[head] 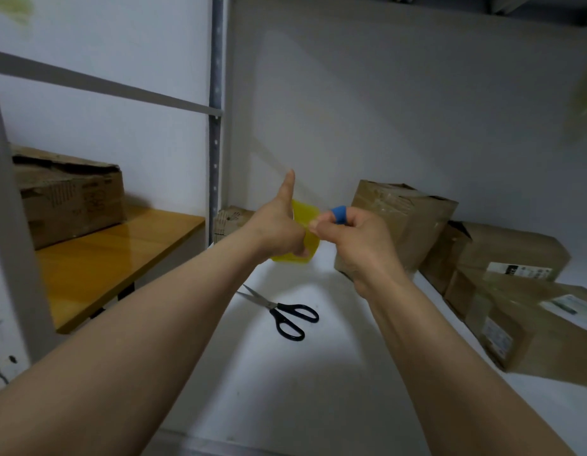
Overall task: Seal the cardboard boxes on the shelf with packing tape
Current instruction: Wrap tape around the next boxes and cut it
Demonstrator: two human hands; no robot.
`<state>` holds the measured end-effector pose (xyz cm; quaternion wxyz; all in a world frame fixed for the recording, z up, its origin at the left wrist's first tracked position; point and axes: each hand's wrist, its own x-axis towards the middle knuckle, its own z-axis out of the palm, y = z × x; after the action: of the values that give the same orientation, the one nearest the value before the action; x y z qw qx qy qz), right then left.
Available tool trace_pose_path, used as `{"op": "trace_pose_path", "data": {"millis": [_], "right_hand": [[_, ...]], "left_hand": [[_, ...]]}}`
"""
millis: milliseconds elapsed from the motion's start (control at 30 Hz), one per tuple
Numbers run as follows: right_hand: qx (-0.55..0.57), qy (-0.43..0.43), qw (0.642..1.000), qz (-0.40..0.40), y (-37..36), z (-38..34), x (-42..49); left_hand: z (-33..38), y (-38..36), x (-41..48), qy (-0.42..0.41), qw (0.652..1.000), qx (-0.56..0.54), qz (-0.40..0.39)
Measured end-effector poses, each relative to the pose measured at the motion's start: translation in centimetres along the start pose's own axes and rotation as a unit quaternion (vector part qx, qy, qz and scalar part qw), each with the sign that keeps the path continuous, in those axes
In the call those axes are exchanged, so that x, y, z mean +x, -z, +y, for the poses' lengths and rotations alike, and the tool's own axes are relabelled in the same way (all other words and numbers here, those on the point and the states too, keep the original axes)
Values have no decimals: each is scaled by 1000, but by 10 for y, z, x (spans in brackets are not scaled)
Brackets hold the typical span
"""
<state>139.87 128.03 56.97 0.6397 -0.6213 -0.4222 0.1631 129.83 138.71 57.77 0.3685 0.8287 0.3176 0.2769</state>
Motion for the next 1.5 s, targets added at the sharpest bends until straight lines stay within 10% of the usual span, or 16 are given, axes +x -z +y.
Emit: {"op": "trace_pose_path", "data": {"millis": [333, 567, 800, 1000, 1133, 1233, 1400, 1500], "right_hand": [[-87, -128, 988, 25, 16, 34, 40], [-400, 189, 861, 253, 58, 19, 53], [-518, 83, 832, 179, 99, 8, 117], [-607, 140, 767, 154, 100, 37, 110], [-634, 136, 755, 94, 108, 33, 106], [-631, 149, 758, 72, 107, 31, 101], [-554, 207, 806, 24, 100, 25, 74], [-325, 217, 920, 20, 90, 21, 49]], "left_hand": [[-17, -9, -6, -75, 993, 95, -12], [-29, -11, 20, 1, 946, 323, -33], [-36, -37, 60, 53, 885, 435, -156], [24, -51, 100, -92, 958, 269, 47], [43, -76, 116, -75, 996, -39, -24], [38, -101, 114, -9, 964, -252, -87], [37, -107, 101, 56, 907, -415, -47], [38, -101, 94, 82, 891, -446, -28]]}}
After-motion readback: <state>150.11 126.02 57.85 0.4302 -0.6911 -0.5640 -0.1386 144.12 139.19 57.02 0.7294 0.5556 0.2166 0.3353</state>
